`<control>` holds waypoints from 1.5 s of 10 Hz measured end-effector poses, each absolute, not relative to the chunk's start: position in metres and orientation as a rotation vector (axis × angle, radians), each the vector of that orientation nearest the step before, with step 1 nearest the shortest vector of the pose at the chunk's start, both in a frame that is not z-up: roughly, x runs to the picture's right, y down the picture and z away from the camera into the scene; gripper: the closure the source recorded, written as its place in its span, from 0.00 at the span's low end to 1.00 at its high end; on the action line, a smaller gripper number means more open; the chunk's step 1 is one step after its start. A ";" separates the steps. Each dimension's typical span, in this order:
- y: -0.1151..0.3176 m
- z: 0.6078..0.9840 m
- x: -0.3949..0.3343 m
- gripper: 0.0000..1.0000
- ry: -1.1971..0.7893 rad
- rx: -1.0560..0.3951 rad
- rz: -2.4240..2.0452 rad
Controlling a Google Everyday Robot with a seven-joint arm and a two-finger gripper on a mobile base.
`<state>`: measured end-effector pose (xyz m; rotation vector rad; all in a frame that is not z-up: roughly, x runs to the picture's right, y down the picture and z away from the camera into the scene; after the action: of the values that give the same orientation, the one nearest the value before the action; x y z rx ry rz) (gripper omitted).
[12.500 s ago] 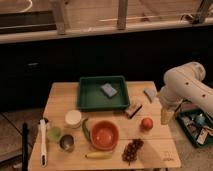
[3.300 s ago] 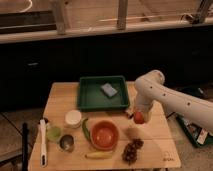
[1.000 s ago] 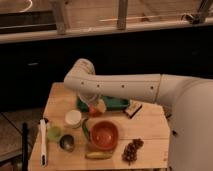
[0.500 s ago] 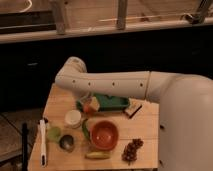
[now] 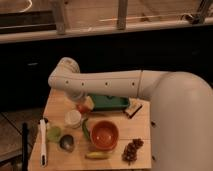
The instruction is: Place apple in paper cup
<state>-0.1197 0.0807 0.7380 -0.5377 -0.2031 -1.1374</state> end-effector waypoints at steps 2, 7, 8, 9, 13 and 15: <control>0.083 0.740 -0.127 0.94 -0.217 -0.529 -1.151; 0.086 0.744 -0.155 0.94 -0.260 -0.498 -1.201; 0.086 0.745 -0.157 0.94 -0.268 -0.493 -1.204; 0.087 0.747 -0.162 0.94 -0.280 -0.487 -1.210; 0.087 0.750 -0.177 0.94 -0.320 -0.461 -1.237; 0.088 0.752 -0.183 0.94 -0.343 -0.450 -1.249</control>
<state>-0.1833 0.0881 0.7520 -0.4498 -0.3426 -1.2485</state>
